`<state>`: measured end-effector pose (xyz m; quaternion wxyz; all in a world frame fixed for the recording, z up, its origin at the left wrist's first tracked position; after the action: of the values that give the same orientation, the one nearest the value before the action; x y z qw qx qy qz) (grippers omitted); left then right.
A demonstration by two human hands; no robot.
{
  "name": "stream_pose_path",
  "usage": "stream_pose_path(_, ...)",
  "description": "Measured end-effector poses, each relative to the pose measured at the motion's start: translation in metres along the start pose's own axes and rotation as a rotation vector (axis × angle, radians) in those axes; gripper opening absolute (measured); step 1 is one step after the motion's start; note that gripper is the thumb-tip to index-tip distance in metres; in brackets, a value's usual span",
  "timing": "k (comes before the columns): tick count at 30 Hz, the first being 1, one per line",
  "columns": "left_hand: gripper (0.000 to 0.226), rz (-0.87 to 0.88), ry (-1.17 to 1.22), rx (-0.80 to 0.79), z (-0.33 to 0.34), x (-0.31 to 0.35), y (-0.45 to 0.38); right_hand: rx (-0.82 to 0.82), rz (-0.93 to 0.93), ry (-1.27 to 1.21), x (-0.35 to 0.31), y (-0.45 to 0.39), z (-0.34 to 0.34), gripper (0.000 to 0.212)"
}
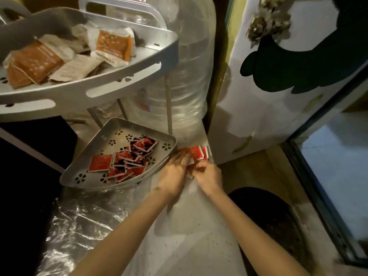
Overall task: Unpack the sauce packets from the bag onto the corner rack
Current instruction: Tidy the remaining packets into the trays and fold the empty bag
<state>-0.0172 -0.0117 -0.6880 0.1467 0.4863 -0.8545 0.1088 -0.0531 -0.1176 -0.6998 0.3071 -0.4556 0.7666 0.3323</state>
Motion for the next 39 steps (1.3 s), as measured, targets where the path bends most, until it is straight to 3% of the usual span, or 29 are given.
stream_pose_path(4, 0.060, 0.037, -0.067, 0.030, -0.009, 0.004, 0.009, -0.058, 0.018, -0.083, -0.005, 0.002, -0.001, 0.015)
stream_pose_path(9, 0.032, 0.009, 0.006, 0.110, -0.036, 0.007, 0.018, -0.044, 0.018, -0.292, -0.021, 0.012, -0.019, 0.006)
stream_pose_path(13, 0.026, -0.007, 0.158, 0.212, -0.083, 0.012, 0.027, -0.048, -0.024, -0.405, -0.051, 0.023, -0.036, 0.001)
stream_pose_path(19, 0.023, 0.100, 0.225, 0.401, -0.194, 0.037, 0.044, 0.042, -0.355, -0.420, -0.147, 0.057, -0.091, 0.007)
stream_pose_path(25, 0.028, 0.262, 0.051, 0.650, -0.297, 0.076, 0.080, 0.197, -0.787, -0.515, -0.253, 0.105, -0.141, 0.012)
stream_pose_path(29, 0.026, 0.270, 0.011, 0.801, -0.345, 0.073, 0.094, 0.165, -0.962, -0.514, -0.304, 0.120, -0.149, 0.011)
stream_pose_path(35, 0.032, 0.200, 0.034, 0.896, -0.385, 0.032, 0.093, 0.172, -1.050, -0.270, -0.348, 0.095, -0.127, 0.015)
stream_pose_path(39, 0.027, 0.084, 0.028, 0.785, -0.380, -0.005, 0.082, 0.238, -1.089, 0.114, -0.348, 0.078, -0.104, 0.005)
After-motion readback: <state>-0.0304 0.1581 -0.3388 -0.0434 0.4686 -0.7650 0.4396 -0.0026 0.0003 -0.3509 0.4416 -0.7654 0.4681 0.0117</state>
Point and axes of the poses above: each hand's wrist, its own y-axis away from the middle knuckle, its own z-axis out of the palm, x = y × z, the point moved 7 cm from there along -y, towards the middle knuckle, and after that the axes turned 3 degrees about -z, right-handed, at the moved point
